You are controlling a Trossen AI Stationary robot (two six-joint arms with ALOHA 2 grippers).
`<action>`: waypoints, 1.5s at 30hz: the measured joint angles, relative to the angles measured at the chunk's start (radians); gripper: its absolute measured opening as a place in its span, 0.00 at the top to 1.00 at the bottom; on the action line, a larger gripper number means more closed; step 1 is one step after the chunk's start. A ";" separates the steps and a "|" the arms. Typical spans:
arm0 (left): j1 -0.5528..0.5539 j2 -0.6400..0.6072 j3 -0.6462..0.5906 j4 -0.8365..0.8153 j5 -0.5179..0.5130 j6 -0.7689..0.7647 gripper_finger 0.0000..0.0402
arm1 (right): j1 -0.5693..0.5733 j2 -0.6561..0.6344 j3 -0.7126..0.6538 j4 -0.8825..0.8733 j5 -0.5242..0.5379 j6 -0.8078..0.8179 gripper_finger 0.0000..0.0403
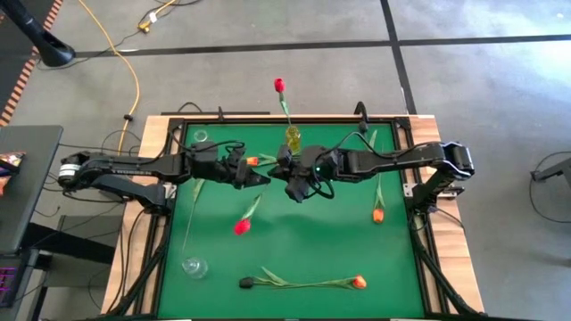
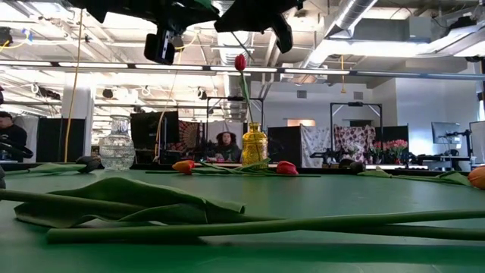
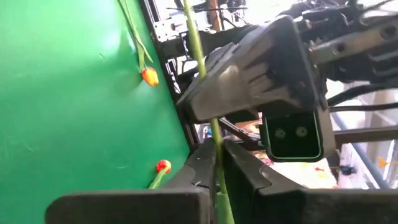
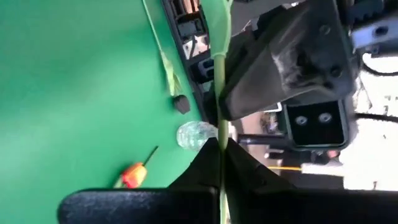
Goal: Sort flowers into vase by color
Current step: Put the left red flower into the yellow vase
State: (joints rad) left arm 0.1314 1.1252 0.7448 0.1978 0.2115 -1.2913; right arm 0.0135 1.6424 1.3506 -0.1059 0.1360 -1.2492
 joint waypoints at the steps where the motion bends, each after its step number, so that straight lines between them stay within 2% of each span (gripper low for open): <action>1: 0.000 0.000 0.000 0.000 0.000 0.020 0.94 | 0.000 0.000 0.000 -0.007 0.000 0.023 0.93; 5: 0.002 -0.016 0.000 0.002 -0.015 0.130 0.83 | 0.000 -0.002 0.000 -0.044 -0.015 0.115 0.93; 13: 0.070 -0.122 0.000 0.005 -0.109 0.347 0.61 | -0.049 -0.061 0.000 -0.105 -0.196 0.372 0.92; 20: 0.115 -0.236 0.000 -0.001 -0.226 0.658 0.55 | -0.215 -0.139 0.000 -0.114 -0.561 0.629 0.92; 26: 0.128 -0.266 0.000 -0.066 -0.280 0.728 0.55 | -0.401 -0.210 -0.018 -0.073 -0.837 0.710 0.93; 29: 0.127 -0.263 0.000 -0.113 -0.280 0.731 0.55 | -0.478 -0.264 -0.124 0.132 -0.893 0.794 0.93; 32: 0.127 -0.249 0.000 -0.135 -0.281 0.744 0.55 | -0.538 -0.281 -0.280 0.527 -0.893 0.969 0.93; 35: 0.127 -0.231 0.000 -0.135 -0.305 0.764 0.55 | -0.576 -0.232 -0.421 0.995 -0.796 1.169 0.93; 37: 0.127 -0.220 0.000 -0.129 -0.323 0.768 0.55 | -0.588 -0.168 -0.484 1.211 -0.707 1.276 0.93; 41: 0.128 -0.205 0.000 -0.134 -0.336 0.770 0.55 | -0.599 -0.020 -0.519 1.445 -0.573 1.410 0.92; 45: 0.128 -0.194 0.000 -0.137 -0.329 0.773 0.55 | -0.599 0.100 -0.496 1.551 -0.521 1.437 0.92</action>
State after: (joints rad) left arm 0.2597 0.9309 0.7452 0.0611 -0.1178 -0.5185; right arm -0.5854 1.7423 0.8548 1.4455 -0.3853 0.1883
